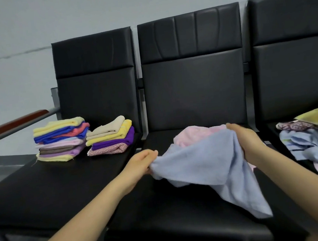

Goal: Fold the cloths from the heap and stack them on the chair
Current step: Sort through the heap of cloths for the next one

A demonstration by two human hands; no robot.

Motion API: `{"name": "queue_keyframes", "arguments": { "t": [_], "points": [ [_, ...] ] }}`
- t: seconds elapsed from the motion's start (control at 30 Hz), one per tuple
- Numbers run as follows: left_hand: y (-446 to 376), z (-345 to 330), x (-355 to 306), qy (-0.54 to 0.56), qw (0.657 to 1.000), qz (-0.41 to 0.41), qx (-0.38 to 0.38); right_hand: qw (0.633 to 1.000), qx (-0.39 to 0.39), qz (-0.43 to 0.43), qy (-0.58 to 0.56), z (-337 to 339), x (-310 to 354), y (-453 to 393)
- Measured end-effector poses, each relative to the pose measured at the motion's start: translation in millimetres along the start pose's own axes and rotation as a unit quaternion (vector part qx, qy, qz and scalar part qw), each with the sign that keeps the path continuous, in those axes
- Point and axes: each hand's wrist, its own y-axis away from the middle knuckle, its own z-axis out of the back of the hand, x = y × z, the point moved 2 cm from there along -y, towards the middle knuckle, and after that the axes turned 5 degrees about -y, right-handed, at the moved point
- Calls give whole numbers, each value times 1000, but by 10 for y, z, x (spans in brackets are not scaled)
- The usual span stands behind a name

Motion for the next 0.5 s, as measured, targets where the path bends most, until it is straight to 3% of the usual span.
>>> {"name": "queue_keyframes", "arguments": {
  "t": [0.03, 0.07, 0.13, 0.2, 0.27, 0.33, 0.4, 0.5],
  "points": [
    [-11, -1, 66, -33, 999, 19, 17, 987, -9, 28, 160, 56, -45, -34],
    [-22, -20, 140, -63, 997, 37, 34, 943, -11, 62, 328, 110, -105, -76],
    [-12, -6, 257, -110, 990, 62, 60, 870, 9, 105, 481, 122, -212, -88],
    [12, 16, 332, -122, 987, 69, 78, 848, 44, 133, 511, 47, -280, -63],
    [45, 56, 362, -114, 987, 67, 88, 824, 62, 218, 520, -98, -266, -19],
    [80, 95, 367, -128, 984, 70, 101, 835, 82, 277, 468, -288, -226, 14],
    [113, 129, 385, -162, 976, 79, 119, 855, 128, 262, 429, -526, -276, 22],
    [145, 125, 440, -209, 965, 116, 109, 877, 187, 137, 420, -875, -487, -3]
  ]
}}
